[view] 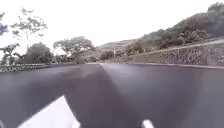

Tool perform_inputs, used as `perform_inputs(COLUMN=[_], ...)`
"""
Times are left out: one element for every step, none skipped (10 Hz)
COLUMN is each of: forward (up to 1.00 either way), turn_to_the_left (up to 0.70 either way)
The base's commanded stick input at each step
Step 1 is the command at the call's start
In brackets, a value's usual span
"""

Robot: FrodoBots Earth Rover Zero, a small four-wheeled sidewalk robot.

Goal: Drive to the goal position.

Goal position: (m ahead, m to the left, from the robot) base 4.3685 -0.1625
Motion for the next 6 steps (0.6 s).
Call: perform_inputs(forward=[0.85, 0.85, 0.85, 0.85, 0.85, 0.85], turn_to_the_left=[0.00, 0.00, 0.00, 0.00, 0.00, 0.00])
